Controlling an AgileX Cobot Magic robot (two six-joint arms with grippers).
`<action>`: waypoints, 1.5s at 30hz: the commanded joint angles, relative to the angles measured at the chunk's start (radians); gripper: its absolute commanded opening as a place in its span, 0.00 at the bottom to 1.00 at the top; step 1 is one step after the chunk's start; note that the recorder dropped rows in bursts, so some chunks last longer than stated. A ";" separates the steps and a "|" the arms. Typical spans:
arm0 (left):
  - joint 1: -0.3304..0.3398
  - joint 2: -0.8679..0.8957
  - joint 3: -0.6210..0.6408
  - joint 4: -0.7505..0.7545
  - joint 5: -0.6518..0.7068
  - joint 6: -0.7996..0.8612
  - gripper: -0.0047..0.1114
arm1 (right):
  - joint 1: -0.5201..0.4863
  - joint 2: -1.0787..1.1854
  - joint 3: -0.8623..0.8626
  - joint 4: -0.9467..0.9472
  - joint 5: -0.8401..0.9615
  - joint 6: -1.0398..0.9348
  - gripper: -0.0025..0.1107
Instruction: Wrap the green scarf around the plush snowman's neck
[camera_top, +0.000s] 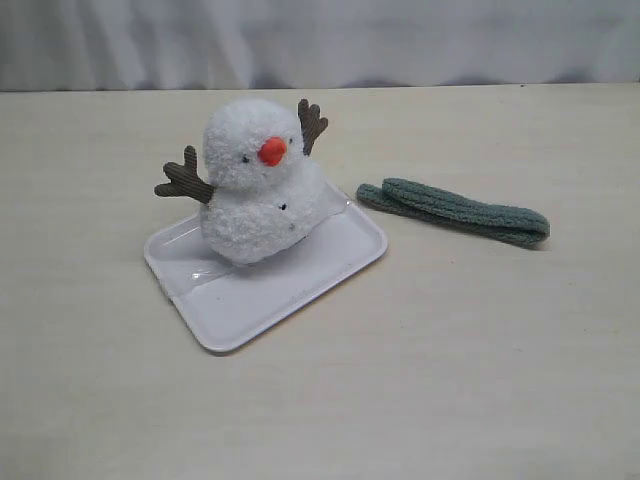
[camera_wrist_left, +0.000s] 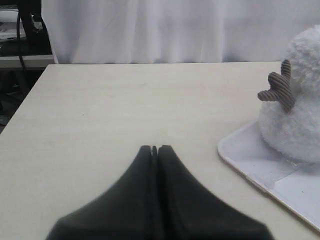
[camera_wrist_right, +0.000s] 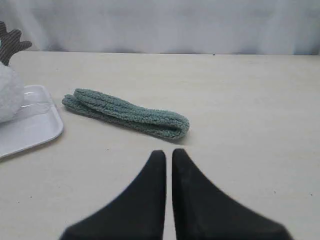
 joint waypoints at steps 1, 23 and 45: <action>0.002 -0.003 0.002 -0.002 -0.009 -0.006 0.04 | 0.002 -0.006 0.002 0.001 -0.096 0.000 0.06; 0.002 -0.003 0.002 -0.002 -0.009 -0.006 0.04 | 0.002 0.016 -0.223 -0.090 -0.559 0.446 0.11; 0.002 -0.003 0.002 -0.002 -0.011 -0.006 0.04 | 0.002 1.033 -0.884 0.225 0.342 -0.151 0.65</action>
